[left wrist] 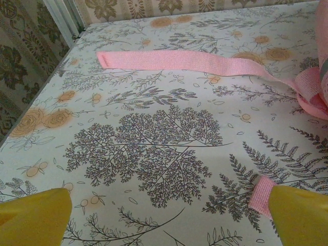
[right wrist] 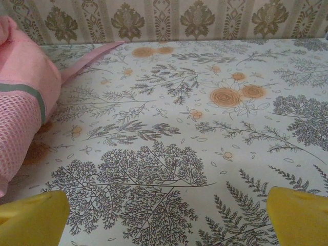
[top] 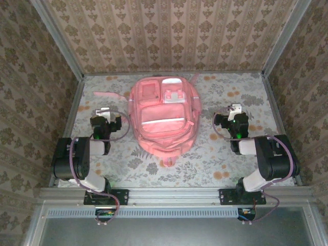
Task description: Pack the student bag
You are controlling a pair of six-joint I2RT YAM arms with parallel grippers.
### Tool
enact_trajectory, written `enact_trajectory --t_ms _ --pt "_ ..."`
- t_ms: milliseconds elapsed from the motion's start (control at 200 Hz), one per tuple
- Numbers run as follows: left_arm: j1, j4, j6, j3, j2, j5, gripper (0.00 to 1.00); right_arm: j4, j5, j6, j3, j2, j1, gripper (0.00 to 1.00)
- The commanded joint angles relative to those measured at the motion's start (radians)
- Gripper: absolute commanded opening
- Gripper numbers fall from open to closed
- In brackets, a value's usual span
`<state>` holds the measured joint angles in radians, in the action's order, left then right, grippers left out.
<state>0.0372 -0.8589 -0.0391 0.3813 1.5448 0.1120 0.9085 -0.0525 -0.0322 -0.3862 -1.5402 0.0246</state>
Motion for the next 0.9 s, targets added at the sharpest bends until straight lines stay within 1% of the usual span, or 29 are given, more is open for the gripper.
enact_trajectory --t_ms 0,555,600,665,740,895 --pt "-0.002 -0.003 -0.002 0.021 -0.006 -0.008 1.0 -0.01 -0.017 0.02 0.0 0.008 0.008 1.0" --pt "0.0 -0.007 -0.003 0.017 -0.008 -0.007 1.0 -0.015 -0.02 0.017 -0.004 0.007 0.006 1.0" --pt "-0.006 -0.004 -0.003 0.018 -0.009 -0.027 1.0 -0.014 -0.019 0.017 -0.004 0.007 0.006 1.0" --pt "-0.025 0.019 -0.015 0.029 -0.009 -0.117 1.0 -0.014 -0.019 0.017 -0.004 0.007 0.006 1.0" --pt "-0.029 0.017 -0.014 0.028 -0.008 -0.125 1.0 -0.014 -0.019 0.017 -0.004 0.008 0.006 1.0" --pt "-0.074 -0.023 0.018 0.006 -0.01 -0.198 1.0 -0.014 -0.018 0.017 -0.003 0.008 0.006 1.0"
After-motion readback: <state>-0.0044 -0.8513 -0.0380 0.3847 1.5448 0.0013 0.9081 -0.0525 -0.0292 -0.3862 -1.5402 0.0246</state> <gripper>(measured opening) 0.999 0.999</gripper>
